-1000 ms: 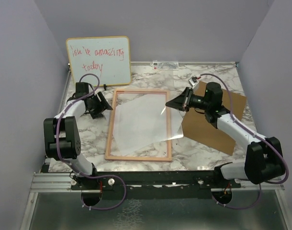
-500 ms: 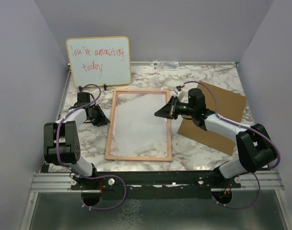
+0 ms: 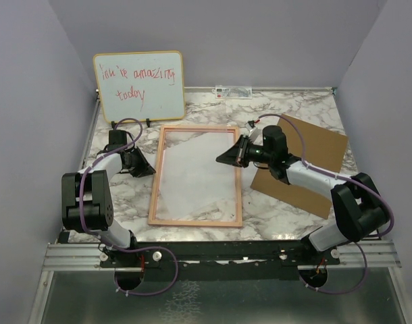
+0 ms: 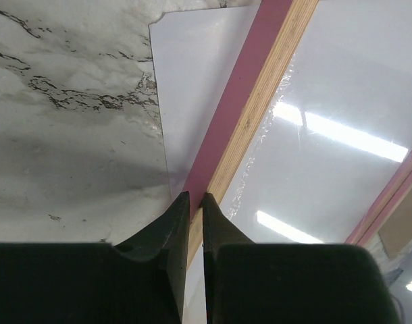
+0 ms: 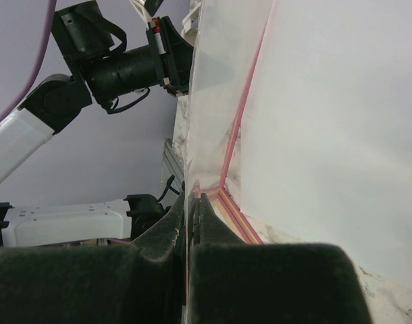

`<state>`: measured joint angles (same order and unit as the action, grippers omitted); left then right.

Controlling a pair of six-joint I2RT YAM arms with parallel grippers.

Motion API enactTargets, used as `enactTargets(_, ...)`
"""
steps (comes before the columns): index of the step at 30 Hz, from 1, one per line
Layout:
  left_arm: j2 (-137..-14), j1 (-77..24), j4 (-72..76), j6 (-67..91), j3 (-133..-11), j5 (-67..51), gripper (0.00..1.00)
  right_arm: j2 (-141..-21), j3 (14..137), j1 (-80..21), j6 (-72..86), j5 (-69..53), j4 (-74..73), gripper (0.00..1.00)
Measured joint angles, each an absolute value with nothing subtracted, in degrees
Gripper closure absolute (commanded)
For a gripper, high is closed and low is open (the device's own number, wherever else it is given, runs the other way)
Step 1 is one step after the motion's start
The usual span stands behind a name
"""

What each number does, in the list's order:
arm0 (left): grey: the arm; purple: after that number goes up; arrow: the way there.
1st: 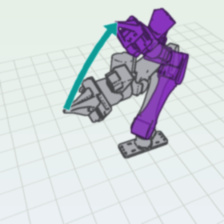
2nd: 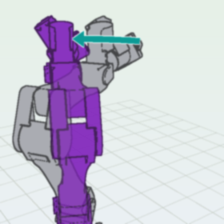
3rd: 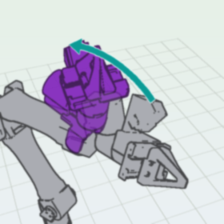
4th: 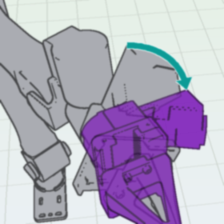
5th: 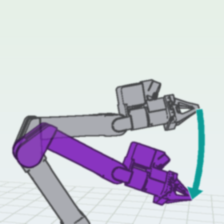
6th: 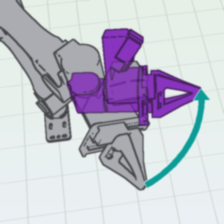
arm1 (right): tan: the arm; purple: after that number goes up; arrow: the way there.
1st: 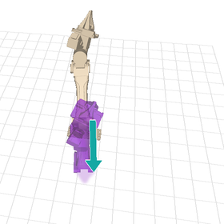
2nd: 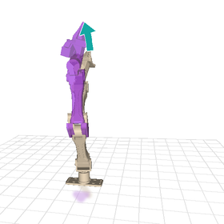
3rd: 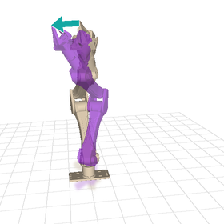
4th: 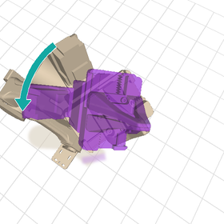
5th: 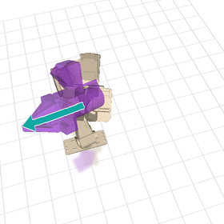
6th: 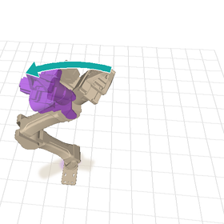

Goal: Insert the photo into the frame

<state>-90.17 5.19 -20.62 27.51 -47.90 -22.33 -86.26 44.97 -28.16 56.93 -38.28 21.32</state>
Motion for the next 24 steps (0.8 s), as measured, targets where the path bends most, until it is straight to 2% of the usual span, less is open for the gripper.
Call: enactTargets(24,-91.1,5.6,-20.0,27.6,-48.1,-24.1,0.89,-86.4,45.3,-29.8,53.7,-36.9,23.1,0.99)
